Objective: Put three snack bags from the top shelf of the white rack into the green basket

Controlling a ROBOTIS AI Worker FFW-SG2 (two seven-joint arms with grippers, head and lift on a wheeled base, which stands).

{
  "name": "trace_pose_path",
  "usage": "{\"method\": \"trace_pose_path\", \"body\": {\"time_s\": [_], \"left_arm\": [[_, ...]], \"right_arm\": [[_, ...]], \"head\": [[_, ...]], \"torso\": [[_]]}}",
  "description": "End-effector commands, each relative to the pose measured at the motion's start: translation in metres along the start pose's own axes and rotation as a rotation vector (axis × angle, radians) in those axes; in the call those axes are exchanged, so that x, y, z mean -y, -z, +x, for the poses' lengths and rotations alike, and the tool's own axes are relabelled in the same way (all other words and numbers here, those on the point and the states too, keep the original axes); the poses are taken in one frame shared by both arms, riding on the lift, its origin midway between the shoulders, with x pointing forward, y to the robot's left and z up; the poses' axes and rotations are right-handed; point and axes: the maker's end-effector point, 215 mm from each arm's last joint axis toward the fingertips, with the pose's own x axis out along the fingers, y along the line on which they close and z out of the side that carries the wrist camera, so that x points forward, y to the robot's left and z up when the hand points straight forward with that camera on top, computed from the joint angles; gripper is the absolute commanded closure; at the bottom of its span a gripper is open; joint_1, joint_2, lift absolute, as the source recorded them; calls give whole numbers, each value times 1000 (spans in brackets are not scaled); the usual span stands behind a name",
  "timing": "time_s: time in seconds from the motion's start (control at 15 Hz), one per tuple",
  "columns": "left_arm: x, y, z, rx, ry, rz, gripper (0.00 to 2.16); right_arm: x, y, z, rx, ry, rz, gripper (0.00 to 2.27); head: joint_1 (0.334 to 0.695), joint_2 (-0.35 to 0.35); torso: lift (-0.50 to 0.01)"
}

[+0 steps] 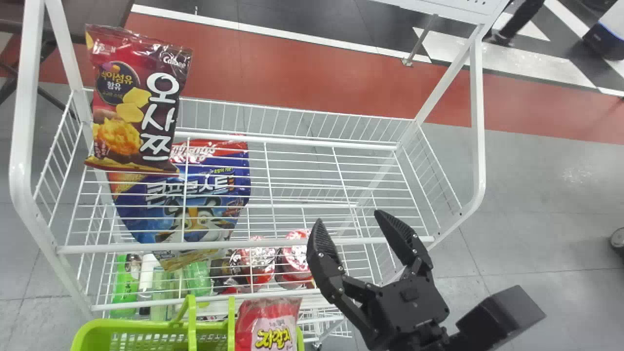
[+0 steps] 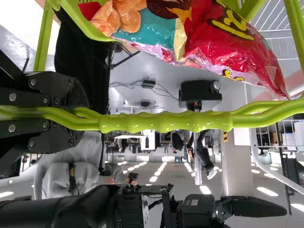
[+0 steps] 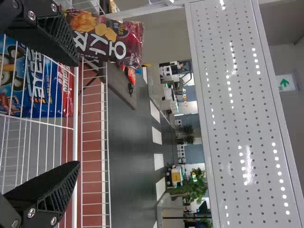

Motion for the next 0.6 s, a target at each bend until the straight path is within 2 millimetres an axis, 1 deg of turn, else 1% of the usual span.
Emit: {"method": "trace_pose_path", "body": {"time_s": [0.0,0.4,0.53], "left_arm": [[0,0,0,-2,-1,-2,2152],[-2,1,1,-4,-5,-5,2152],[0,0,0,-3,-2,-1,2152]], "right_arm": [[0,0,0,0,0,0,83],[1,-3,0,11,1,-2,83],[0,-9,-2,29,1,-6,83]], "head": [[695,-350],[695,-350],[695,-350]], "torso": [[0],[0],[0]]}}
